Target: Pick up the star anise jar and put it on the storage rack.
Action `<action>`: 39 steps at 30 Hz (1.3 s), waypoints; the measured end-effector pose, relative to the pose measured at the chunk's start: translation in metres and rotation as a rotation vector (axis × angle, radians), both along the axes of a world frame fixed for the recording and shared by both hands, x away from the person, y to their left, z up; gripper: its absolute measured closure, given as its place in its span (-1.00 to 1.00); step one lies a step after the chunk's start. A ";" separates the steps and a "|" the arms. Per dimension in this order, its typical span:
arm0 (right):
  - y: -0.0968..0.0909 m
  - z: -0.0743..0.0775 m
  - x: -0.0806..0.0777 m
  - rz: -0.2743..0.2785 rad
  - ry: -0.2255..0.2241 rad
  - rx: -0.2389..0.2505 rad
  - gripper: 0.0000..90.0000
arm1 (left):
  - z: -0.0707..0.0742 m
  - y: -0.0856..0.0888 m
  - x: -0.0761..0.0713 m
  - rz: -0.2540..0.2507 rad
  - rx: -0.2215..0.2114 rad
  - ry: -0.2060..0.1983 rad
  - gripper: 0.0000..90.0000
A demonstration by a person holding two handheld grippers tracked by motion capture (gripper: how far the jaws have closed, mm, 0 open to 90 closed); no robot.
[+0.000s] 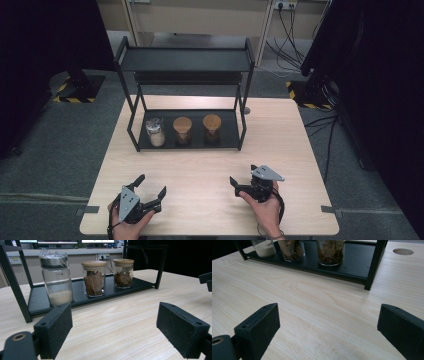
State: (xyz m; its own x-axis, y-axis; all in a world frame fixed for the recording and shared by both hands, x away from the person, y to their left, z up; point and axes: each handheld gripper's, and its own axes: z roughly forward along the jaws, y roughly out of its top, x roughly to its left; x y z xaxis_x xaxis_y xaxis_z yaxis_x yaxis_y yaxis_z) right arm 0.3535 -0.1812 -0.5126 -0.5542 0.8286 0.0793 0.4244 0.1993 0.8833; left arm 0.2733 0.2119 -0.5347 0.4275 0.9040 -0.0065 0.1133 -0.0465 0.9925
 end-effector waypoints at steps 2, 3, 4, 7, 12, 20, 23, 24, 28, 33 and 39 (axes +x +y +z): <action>-0.001 -0.001 -0.001 -0.003 0.003 0.002 -0.90 | 0.000 0.000 0.000 0.000 0.001 -0.001 -0.71; -0.002 -0.001 -0.001 -0.005 0.004 0.002 -0.90 | 0.000 0.000 0.000 0.000 0.002 0.000 -0.71; -0.003 -0.001 -0.002 -0.008 0.004 0.003 -0.90 | 0.000 0.000 0.000 -0.001 0.002 0.000 -0.71; -0.006 -0.002 -0.003 -0.013 0.005 0.004 -0.90 | 0.000 0.000 0.000 0.000 0.001 0.000 -0.71; -0.010 -0.003 -0.004 -0.024 0.007 0.007 -0.90 | 0.000 0.000 0.000 0.001 0.000 0.000 -0.71; -0.014 -0.004 -0.006 -0.036 0.006 0.014 -0.90 | 0.000 0.000 0.000 0.003 -0.001 0.000 -0.71; -0.017 -0.004 -0.008 -0.042 0.001 0.022 -0.90 | 0.000 0.000 0.000 0.003 -0.001 0.000 -0.71; -0.017 -0.004 -0.008 -0.044 -0.001 0.022 -0.90 | 0.000 0.000 0.000 0.003 -0.001 0.000 -0.71; -0.020 -0.004 -0.009 -0.050 -0.001 0.025 -0.90 | 0.000 0.000 0.000 0.002 -0.001 0.001 -0.71; -0.023 -0.006 -0.010 -0.063 -0.002 0.030 -0.90 | 0.000 0.000 0.000 0.002 -0.002 0.000 -0.71; -0.025 -0.007 -0.011 -0.068 -0.003 0.031 -0.90 | 0.000 0.000 0.000 0.003 -0.002 0.000 -0.71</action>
